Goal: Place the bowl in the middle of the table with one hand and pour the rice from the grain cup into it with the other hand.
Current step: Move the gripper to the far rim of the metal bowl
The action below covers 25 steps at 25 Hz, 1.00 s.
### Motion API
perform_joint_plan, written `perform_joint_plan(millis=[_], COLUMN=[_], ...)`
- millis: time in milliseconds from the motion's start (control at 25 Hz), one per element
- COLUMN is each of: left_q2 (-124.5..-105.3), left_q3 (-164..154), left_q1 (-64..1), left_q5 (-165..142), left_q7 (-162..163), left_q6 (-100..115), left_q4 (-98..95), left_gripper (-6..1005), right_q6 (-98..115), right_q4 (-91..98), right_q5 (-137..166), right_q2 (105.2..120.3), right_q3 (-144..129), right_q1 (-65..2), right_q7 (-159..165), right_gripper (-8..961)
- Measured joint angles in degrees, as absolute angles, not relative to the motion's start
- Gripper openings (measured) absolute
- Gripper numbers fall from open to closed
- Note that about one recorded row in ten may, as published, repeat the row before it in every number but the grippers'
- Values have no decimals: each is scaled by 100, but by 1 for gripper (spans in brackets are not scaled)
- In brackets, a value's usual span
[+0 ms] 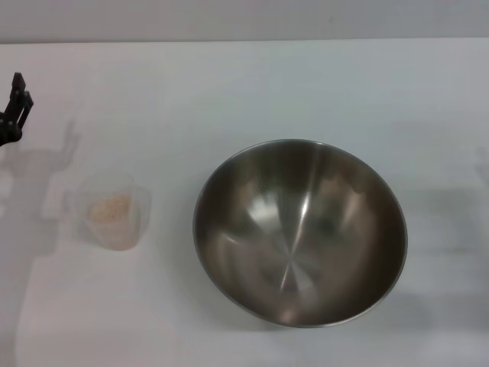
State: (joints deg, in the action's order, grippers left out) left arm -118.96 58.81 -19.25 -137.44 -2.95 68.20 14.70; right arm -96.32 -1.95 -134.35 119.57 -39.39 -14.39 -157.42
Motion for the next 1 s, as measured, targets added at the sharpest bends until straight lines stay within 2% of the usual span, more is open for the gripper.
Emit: perform_joint_plan(millis=[360,640,720,880,1000], left_q2=[-11863,-11891,-11891,-11895,-11910], left_q3=[5885,5911,5929,6028,6135], left_q1=[-1809,-1860,-1924,-2012,-2103], left_q5=[-13741,-13718,-13711,-13709,-13709], left_q7=[-325,-416,-416,-416,-416], left_q6=[6857,6812,6698,6468,6222], left_q4=[1319,1227,1218,1231,1235], left_gripper=[813,811,811,810,809], right_q6=[-10442,-10065,-9385,-8230,-5712], right_q4=[-228,167,780,1810,4190], right_q5=[-13308,-13270,-13252,-13228,-13208], right_q2=[11976,11914,11937,11955,11958], right_q3=[-4022,-4024,-4109,-4617,-6350], right_q1=[-1391,-2236,-2571,-2764,-2435], right_q7=[-15699,-15216,-14891,-14021,-12764], right_gripper=[838,836,836,835,834])
